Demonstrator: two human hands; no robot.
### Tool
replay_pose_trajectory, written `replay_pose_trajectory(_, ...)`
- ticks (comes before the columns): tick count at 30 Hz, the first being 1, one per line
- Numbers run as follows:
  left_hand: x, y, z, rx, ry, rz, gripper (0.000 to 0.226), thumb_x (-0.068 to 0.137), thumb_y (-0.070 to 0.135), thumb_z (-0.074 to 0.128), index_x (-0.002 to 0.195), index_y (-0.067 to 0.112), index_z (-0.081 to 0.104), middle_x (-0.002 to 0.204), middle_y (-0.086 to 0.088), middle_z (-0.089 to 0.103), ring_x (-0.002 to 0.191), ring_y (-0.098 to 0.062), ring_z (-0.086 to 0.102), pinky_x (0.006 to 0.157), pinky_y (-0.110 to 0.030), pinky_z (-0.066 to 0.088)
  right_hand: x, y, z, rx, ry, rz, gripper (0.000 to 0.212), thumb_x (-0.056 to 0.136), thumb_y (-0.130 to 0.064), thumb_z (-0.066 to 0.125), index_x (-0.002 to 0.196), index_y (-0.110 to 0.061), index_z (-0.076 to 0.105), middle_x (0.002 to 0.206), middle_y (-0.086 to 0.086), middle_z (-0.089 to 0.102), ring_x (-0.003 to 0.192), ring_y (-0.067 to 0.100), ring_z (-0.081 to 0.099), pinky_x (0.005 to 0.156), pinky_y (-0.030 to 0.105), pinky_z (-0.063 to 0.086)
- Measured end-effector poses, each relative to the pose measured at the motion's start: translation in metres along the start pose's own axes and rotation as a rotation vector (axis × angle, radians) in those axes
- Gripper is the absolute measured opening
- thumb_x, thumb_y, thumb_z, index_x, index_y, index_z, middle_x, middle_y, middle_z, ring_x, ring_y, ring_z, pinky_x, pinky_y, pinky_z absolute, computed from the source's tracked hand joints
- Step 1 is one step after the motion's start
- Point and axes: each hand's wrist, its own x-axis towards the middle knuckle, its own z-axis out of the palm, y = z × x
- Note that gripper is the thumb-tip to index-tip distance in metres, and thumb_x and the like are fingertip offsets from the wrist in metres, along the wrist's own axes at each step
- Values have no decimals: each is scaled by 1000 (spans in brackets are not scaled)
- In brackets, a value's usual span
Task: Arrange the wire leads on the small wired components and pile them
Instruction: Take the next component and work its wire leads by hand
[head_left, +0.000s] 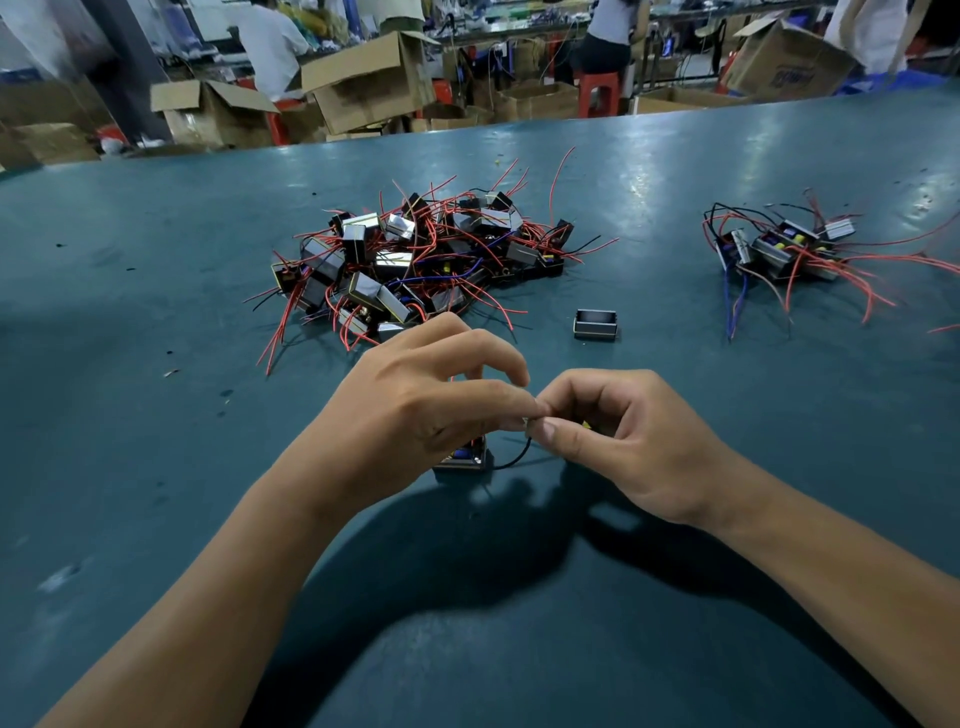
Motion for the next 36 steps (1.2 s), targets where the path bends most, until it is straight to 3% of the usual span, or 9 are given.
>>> replay_pose_trajectory(4,1,2,-3,23,-9,2,19,99,23,62,96,18,80,102,-1,68,79,-25,54,67,-31,43,0,0,0,-14,-18,-10,8,88,-21,65,82,-17,67,70,15,57,65,19,46,59,42,39)
replay_pose_trajectory(11,0,3,-2,-29,-35,-22,19,100,22,60,92,17,77,98,-1,64,82,-22,50,65,-39,45,-1,-1,0,-13,-65,-8,7,88,-18,65,82,-21,65,68,-13,56,62,2,45,61,14,38)
replay_pose_trajectory(18,-1,3,1,-66,-130,-70,13,102,29,57,103,22,67,104,4,56,90,-20,52,70,-44,48,0,-1,2,-20,-11,3,7,87,-22,66,81,-24,66,68,-8,57,63,9,46,59,24,39)
replay_pose_trajectory(22,-1,9,5,-223,-187,-245,16,102,31,53,98,19,63,95,12,51,86,-10,52,72,-39,49,-1,-1,3,-108,39,-11,6,88,-21,66,81,-22,66,66,-18,59,60,-2,49,60,13,39)
replay_pose_trajectory(26,0,16,9,-480,-231,-499,21,98,34,53,86,18,59,67,17,48,60,-3,41,57,-18,33,-3,-3,5,-261,116,-62,4,87,-23,67,84,-20,69,69,-16,64,62,-1,53,60,20,44)
replay_pose_trajectory(30,2,20,11,-800,-190,-837,25,95,32,64,76,17,61,67,-6,41,63,-24,29,60,-42,16,-3,-4,10,-332,158,-86,3,86,-20,66,85,-20,69,74,-11,68,68,4,60,65,17,46)
replay_pose_trajectory(32,2,21,12,-866,-165,-950,25,89,33,68,75,13,62,71,-9,40,68,-29,25,64,-48,13,-3,-3,12,-347,162,-79,3,86,-19,67,83,-18,69,73,-9,68,68,5,60,64,14,44)
replay_pose_trajectory(34,3,23,11,-894,-162,-1007,25,89,30,69,72,14,61,74,-10,41,67,-32,23,63,-44,12,-2,-3,13,-379,165,-84,5,86,-16,68,81,-14,68,72,-7,68,67,4,58,63,10,40)
replay_pose_trajectory(36,3,23,13,-899,-174,-1051,34,92,23,65,59,22,57,68,-7,42,56,-20,25,56,-33,16,-2,-4,16,-426,172,-98,6,85,-18,66,81,-13,68,72,-8,67,68,5,58,63,10,39)
